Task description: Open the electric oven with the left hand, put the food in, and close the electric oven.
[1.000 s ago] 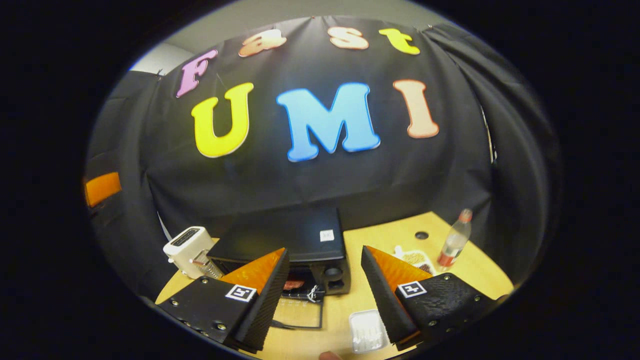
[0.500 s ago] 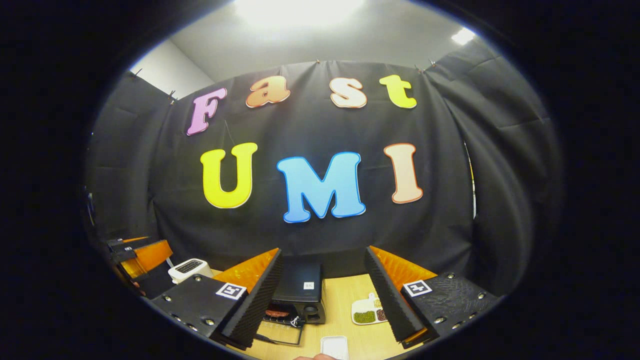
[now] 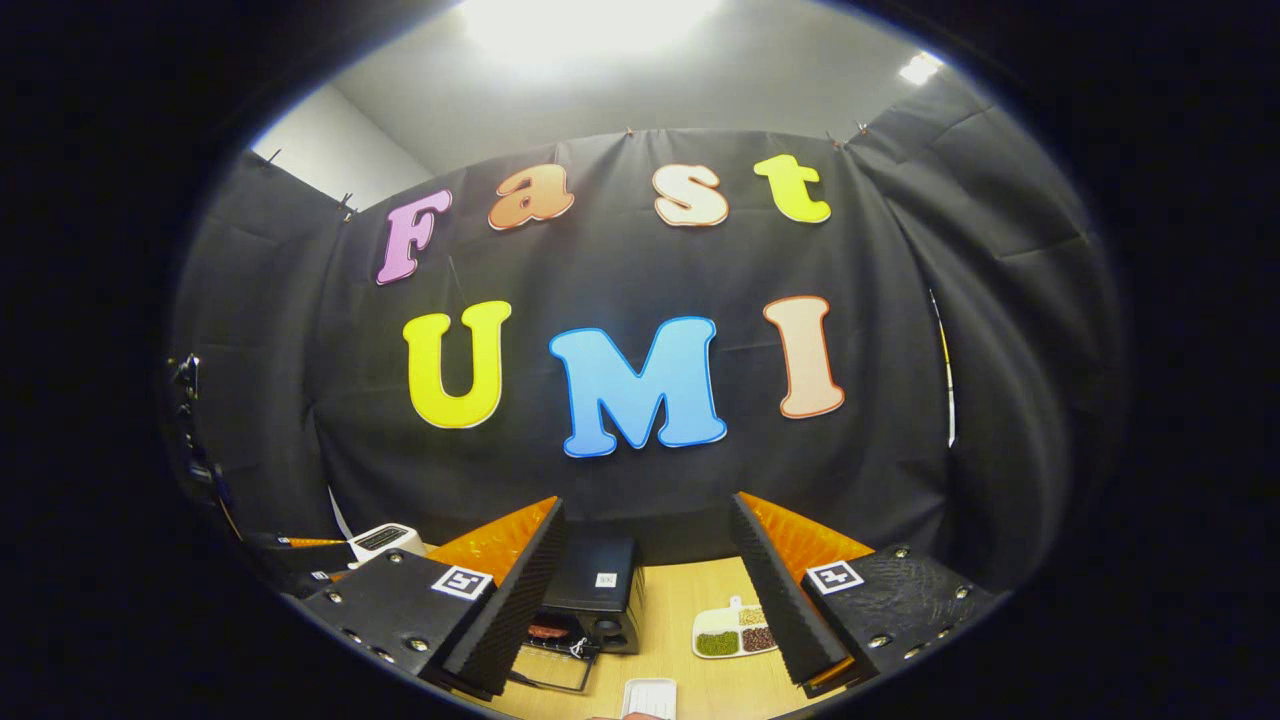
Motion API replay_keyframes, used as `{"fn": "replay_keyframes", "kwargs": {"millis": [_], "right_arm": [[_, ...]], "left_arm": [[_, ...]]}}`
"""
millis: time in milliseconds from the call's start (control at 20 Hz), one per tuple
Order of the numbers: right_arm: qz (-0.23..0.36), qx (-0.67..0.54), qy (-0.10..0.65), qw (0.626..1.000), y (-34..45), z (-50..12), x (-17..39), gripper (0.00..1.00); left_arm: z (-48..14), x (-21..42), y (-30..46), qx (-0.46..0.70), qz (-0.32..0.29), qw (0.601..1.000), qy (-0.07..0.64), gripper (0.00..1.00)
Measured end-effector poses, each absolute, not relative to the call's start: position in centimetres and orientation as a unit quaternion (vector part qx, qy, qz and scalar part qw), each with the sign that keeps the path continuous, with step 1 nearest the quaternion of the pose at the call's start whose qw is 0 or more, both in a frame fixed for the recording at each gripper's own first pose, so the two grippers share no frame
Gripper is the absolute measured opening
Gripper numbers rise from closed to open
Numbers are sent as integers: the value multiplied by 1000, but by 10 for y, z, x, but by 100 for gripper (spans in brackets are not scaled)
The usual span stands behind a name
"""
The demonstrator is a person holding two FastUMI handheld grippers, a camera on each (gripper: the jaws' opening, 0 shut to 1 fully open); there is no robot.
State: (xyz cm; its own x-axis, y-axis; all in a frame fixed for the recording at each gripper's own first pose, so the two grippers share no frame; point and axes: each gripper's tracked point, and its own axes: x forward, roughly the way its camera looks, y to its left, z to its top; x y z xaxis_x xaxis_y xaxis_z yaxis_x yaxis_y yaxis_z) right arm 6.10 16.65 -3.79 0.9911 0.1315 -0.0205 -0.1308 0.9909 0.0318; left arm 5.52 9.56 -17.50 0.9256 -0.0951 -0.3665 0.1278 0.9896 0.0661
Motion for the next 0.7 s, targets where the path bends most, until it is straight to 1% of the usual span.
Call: {"fn": "replay_keyframes", "kwargs": {"millis": [50, 150, 200, 250, 350, 400, 450, 550, 600, 700], "right_arm": [[66, 18, 18, 998, 163, -42, 60, 99], [65, 19, 26, 997, 159, -47, 65, 98], [64, 19, 26, 997, 157, -46, 66, 100], [63, 20, 23, 998, 155, -45, 67, 98], [60, 19, 18, 998, 152, -42, 67, 98], [59, 19, 17, 998, 151, -42, 69, 98], [58, 19, 18, 998, 149, -44, 69, 98], [56, 21, 22, 998, 147, -47, 71, 98], [55, 22, 24, 998, 146, -49, 72, 98], [51, 22, 28, 998, 143, -52, 74, 98]], "left_arm": [[-184, 53, 95, 43, -57, 978, 196, 100], [-208, 48, 95, 38, -52, 972, 227, 94], [-222, 46, 97, 35, -49, 968, 243, 92], [-234, 44, 99, 32, -46, 965, 257, 92], [-262, 40, 101, 29, -45, 956, 288, 100], [-276, 36, 102, 30, -45, 951, 305, 100], [-289, 34, 103, 35, -43, 946, 320, 96], [-313, 28, 109, 51, -37, 936, 346, 100], [-324, 25, 111, 55, -37, 932, 357, 96], [-348, 16, 110, 55, -42, 920, 386, 100]]}}
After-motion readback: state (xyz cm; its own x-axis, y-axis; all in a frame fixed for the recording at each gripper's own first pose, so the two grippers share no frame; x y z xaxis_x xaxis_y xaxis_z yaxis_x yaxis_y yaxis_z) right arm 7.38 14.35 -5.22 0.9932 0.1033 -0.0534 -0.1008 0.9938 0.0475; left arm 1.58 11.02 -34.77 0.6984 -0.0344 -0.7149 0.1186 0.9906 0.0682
